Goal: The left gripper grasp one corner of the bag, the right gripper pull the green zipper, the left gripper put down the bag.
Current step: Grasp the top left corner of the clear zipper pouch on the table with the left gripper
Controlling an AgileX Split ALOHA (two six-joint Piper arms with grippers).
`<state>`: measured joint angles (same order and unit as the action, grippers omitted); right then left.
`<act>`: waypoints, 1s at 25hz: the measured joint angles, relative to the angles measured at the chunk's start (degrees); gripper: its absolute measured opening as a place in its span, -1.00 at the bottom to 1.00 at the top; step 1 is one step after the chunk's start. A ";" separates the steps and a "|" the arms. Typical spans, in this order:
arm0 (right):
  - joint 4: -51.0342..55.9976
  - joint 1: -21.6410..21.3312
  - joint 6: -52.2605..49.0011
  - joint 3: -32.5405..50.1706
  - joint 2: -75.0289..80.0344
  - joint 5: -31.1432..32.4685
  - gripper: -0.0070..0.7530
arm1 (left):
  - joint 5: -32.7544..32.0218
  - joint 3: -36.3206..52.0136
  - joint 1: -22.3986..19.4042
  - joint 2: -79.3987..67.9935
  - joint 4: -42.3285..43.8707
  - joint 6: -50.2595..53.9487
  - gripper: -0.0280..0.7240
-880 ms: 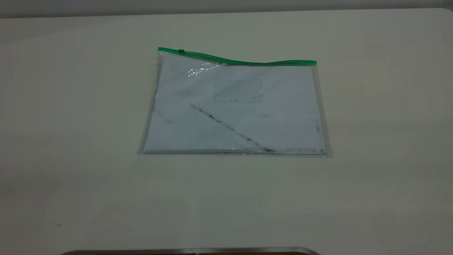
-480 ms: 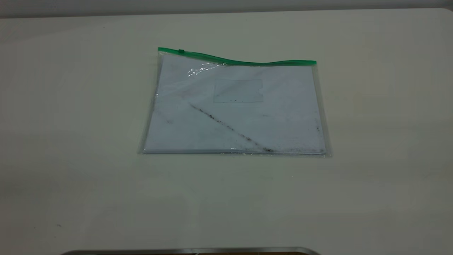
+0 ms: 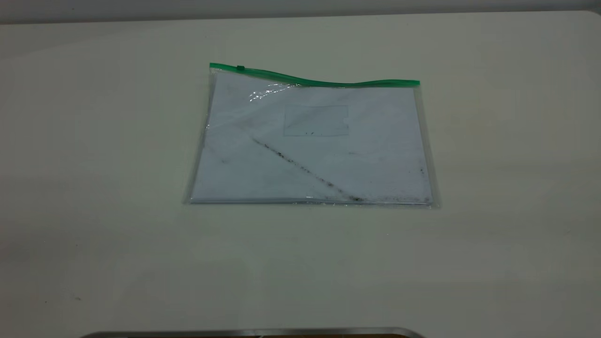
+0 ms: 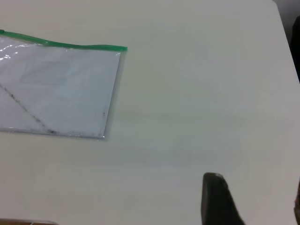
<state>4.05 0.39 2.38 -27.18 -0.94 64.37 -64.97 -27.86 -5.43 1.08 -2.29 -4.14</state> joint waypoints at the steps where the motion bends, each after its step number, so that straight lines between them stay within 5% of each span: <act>1: 0.00 0.00 0.00 0.00 0.00 0.00 0.15 | 0.00 0.00 0.00 0.00 0.00 0.00 0.22; 25: 0.54 0.00 0.27 0.00 0.64 0.00 0.02 | 0.00 0.00 0.00 0.00 0.11 0.00 0.18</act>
<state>4.59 0.39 2.66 -27.18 -0.30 64.37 -64.97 -27.86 -5.43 1.08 -2.18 -4.14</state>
